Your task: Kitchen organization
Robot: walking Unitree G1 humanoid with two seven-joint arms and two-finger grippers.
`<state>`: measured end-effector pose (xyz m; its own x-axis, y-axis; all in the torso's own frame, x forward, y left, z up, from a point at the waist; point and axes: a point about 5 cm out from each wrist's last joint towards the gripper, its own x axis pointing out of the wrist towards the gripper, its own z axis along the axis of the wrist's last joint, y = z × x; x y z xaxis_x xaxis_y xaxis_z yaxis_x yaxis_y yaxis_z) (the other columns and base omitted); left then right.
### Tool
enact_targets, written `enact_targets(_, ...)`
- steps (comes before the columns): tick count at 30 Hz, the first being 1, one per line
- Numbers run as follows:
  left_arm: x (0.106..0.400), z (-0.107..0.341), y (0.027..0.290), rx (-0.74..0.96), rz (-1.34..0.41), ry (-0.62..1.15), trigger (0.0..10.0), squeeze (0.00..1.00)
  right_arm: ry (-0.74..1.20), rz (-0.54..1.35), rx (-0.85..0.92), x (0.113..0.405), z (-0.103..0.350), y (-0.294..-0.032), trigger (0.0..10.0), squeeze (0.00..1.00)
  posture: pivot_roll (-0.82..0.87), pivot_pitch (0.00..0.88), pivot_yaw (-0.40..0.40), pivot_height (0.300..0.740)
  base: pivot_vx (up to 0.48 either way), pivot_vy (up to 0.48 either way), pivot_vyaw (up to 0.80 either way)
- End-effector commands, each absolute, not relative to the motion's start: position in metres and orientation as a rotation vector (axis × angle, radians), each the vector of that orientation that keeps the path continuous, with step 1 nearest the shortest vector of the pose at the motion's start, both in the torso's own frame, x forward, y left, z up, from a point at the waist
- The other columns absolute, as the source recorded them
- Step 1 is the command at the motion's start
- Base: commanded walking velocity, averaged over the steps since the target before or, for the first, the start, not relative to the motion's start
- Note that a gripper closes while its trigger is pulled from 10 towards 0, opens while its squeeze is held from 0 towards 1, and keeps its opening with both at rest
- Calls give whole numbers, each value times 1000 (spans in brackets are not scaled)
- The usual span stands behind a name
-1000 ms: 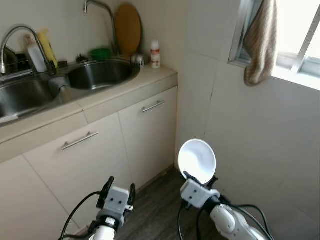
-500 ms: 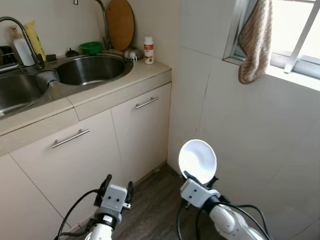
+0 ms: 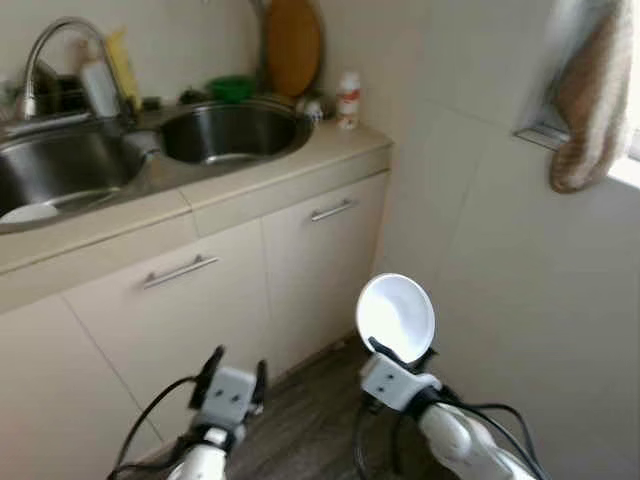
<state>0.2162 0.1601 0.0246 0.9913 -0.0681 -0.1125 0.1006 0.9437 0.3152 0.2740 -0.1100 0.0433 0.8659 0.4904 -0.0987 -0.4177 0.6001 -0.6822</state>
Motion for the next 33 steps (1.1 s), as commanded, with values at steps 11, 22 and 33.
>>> enact_targets(11,217,32,152,349,-109,44,10000,0,-100,470,-768,275,44,-122,10000,0,-21,0,1,740,248,0,0)
enact_targets(22,248,104,149,370,-55,-250,10000,0,-321,401,-722,293,96,-106,10000,0,-23,0,8,740,286,0,495)
enact_targets(33,255,133,142,360,-63,-325,10000,0,-425,343,-636,304,136,-104,10000,0,-24,0,11,740,404,0,364)
